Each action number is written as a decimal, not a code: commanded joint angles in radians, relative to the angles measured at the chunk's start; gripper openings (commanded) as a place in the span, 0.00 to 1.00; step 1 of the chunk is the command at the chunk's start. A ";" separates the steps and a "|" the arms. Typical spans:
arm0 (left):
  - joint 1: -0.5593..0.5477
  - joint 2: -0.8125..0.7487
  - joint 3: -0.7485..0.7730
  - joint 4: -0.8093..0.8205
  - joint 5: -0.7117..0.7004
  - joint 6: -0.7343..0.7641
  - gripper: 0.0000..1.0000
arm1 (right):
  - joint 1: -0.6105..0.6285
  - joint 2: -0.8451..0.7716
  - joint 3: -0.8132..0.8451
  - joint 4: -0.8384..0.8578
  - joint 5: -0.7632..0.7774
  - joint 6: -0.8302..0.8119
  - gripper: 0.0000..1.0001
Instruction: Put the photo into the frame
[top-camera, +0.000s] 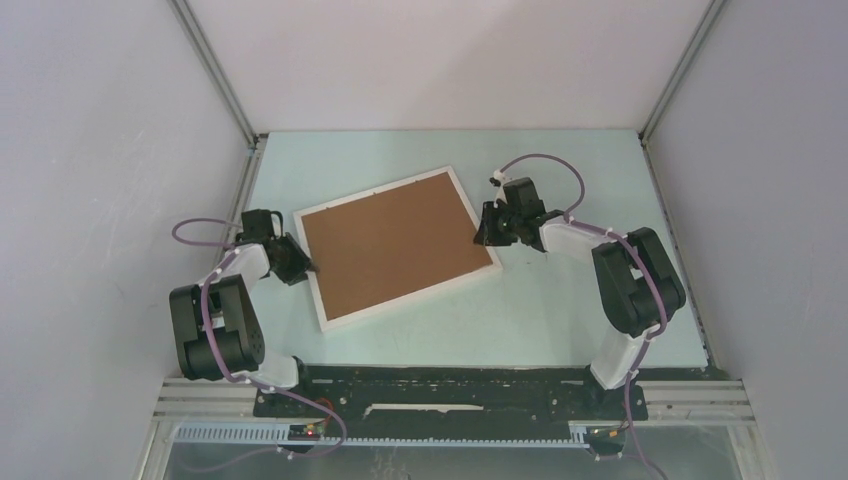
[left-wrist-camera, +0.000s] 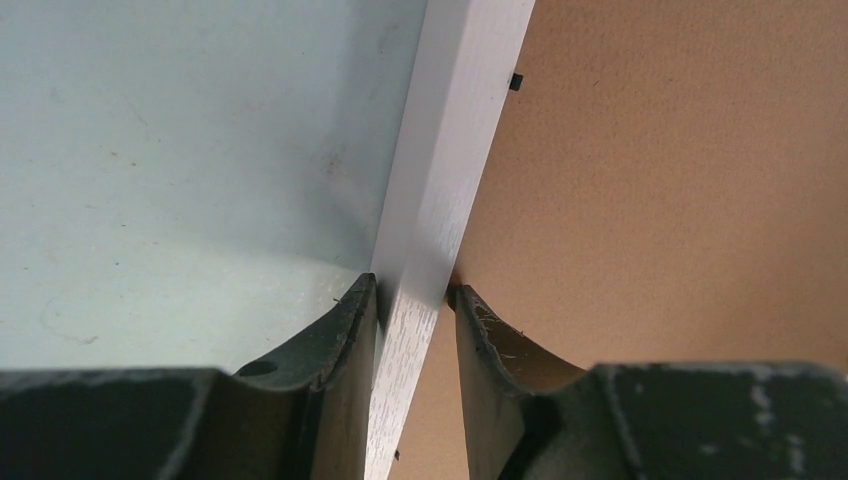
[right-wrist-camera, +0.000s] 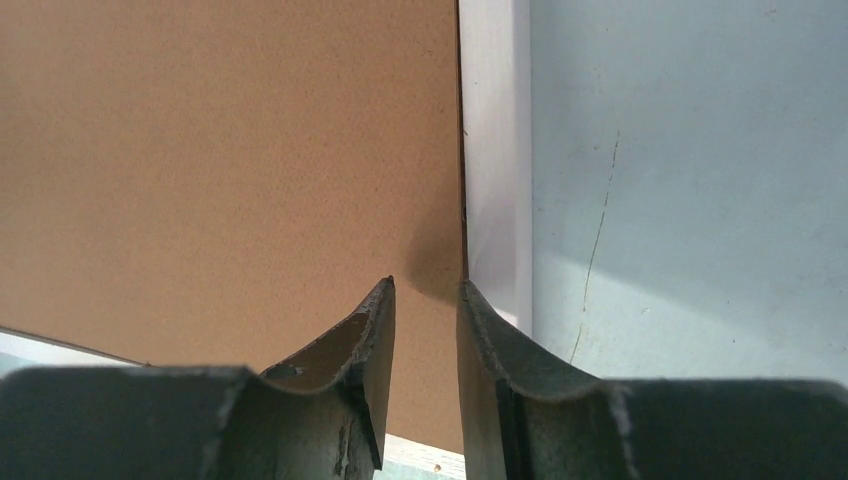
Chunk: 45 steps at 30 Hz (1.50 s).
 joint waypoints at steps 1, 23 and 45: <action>-0.052 -0.007 -0.016 -0.026 0.074 0.017 0.00 | 0.061 -0.024 0.049 0.170 -0.180 0.097 0.34; -0.167 -0.402 -0.114 -0.164 0.135 -0.116 0.53 | -0.115 0.087 0.272 -0.273 -0.133 0.011 0.75; -0.182 0.539 0.882 0.101 0.073 0.065 1.00 | -0.242 -0.205 -0.174 -0.069 -0.312 0.330 0.93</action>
